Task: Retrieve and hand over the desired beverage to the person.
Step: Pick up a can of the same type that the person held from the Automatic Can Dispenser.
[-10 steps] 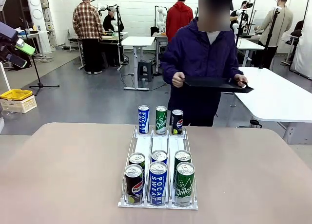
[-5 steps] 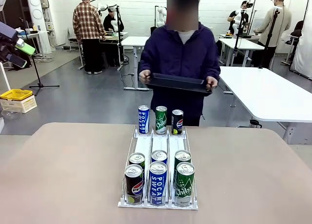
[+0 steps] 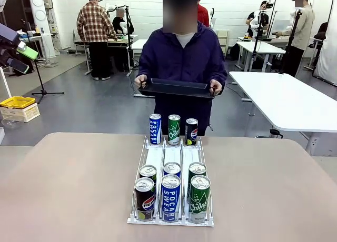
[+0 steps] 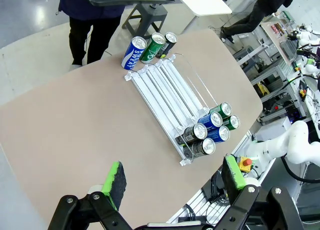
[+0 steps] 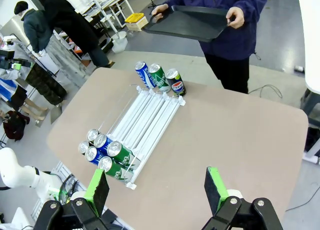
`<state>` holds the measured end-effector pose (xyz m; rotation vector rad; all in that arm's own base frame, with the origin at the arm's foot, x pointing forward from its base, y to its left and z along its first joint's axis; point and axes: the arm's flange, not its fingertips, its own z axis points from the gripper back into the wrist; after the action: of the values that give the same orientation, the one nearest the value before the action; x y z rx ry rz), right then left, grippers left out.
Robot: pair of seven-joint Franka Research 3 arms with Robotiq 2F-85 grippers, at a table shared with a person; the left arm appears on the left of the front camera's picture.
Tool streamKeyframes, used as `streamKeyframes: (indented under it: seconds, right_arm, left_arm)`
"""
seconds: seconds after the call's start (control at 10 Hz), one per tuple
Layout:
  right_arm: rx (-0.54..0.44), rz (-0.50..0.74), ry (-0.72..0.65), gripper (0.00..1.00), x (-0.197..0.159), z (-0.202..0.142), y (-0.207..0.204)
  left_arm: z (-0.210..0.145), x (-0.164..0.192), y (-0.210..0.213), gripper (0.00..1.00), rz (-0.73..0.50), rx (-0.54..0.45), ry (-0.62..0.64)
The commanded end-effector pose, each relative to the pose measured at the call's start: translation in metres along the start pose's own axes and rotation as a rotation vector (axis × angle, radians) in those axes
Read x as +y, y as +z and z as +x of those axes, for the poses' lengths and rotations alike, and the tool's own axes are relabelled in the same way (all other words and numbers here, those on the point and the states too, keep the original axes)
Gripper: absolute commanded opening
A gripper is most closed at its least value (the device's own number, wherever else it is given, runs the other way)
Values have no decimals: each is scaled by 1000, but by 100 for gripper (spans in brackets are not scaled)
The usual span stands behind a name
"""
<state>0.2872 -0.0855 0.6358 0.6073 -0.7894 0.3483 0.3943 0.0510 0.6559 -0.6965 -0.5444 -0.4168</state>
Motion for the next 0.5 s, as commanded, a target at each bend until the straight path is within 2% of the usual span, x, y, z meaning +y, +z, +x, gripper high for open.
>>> streamKeyframes:
  seconds: [0.0,0.4]
  right_arm:
    - [-10,31,8,100,-1,2,-3]
    - [-10,31,8,100,-1,2,-3]
  left_arm:
    - [1,0,1,100,-14,-5,-11]
    - [1,0,1,100,-14,-5,-11]
